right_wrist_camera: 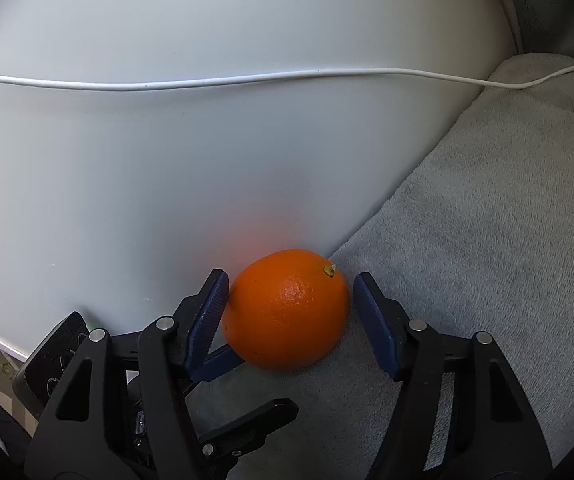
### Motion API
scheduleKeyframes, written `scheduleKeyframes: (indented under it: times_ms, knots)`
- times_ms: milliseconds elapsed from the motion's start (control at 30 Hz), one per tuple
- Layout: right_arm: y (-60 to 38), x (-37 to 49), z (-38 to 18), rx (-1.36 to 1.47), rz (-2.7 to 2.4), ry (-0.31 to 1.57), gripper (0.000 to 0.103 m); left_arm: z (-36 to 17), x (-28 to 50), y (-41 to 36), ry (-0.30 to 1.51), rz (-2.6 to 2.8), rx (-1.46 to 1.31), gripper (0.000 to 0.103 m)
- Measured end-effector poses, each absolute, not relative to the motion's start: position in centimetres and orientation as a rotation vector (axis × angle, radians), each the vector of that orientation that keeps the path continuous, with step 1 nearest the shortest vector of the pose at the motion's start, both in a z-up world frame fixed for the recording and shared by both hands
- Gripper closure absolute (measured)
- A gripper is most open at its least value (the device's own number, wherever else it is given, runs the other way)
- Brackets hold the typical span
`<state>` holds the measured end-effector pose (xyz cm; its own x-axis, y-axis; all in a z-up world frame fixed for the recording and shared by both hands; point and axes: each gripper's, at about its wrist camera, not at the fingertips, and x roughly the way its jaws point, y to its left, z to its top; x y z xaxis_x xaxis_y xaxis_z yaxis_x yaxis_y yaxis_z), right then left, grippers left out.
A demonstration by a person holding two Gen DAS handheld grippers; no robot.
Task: Organize fruits
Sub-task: 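Close the right tool around the large orange, then lift the orange with the right tool and carry it over the plate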
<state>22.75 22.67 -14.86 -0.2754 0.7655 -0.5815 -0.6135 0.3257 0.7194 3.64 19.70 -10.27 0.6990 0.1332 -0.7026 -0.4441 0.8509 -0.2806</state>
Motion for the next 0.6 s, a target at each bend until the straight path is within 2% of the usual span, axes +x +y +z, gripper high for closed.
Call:
scheduleKeyframes:
  times_ms: [333, 467, 600]
  knots:
    - [22.3, 22.2, -15.0, 0.163, 1.335, 1.285, 0.037, -10.4, 3.3, 20.0, 0.733, 0.346, -0.456, 0.045]
    - [21.8, 21.3, -14.7, 0.146, 1.329, 1.277, 0.037, -10.5, 3.0, 20.4, 0.728, 0.356, -0.473, 0.051]
    - [21.2, 20.3, -14.2, 0.119, 1.314, 1.242, 0.038, -10.4, 2.7, 20.5, 0.731, 0.351, -0.468, 0.052]
